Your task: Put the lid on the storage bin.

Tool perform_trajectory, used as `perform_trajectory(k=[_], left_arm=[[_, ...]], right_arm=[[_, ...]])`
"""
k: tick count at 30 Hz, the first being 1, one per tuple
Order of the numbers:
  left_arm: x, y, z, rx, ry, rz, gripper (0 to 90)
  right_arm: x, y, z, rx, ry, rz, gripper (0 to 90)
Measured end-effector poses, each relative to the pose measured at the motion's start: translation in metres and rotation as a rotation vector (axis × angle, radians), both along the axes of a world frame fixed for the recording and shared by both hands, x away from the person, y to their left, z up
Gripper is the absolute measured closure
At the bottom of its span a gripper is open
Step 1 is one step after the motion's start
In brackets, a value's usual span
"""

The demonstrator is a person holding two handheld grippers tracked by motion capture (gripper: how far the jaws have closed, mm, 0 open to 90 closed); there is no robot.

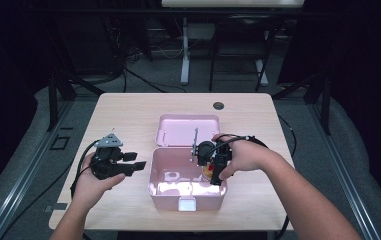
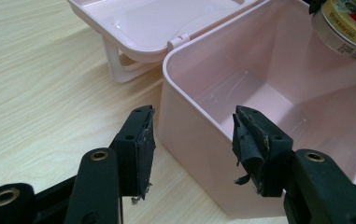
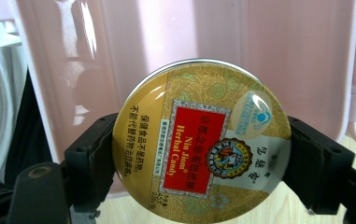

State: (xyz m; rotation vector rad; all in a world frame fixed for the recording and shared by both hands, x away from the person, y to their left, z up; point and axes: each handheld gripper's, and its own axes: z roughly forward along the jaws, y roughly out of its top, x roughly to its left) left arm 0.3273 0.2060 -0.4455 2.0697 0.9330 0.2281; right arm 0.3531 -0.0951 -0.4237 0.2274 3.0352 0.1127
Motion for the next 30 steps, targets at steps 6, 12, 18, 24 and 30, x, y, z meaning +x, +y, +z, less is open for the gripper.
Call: perform_trajectory(k=[6,12,18,24,30], left_arm=[[0.000,0.000,0.000,0.001,0.008,-0.005,48.4],[0.000,0.000,0.000,0.000,0.001,-0.002,48.6],[0.000,-0.001,0.000,0.003,0.006,-0.005,48.8],[0.000,-0.001,0.000,0.003,0.006,-0.005,49.0],[0.000,-0.001,-0.001,0.007,0.004,-0.008,49.0]], right_arm=[[0.000,0.003,-0.004,-0.008,-0.004,0.006,19.6],[0.001,0.006,-0.007,-0.012,-0.008,0.014,19.6],[0.002,0.005,-0.015,-0.002,0.008,-0.001,19.6],[0.003,0.005,-0.021,-0.001,0.007,0.003,19.7],[0.003,0.006,-0.030,-0.003,0.009,0.012,19.7]])
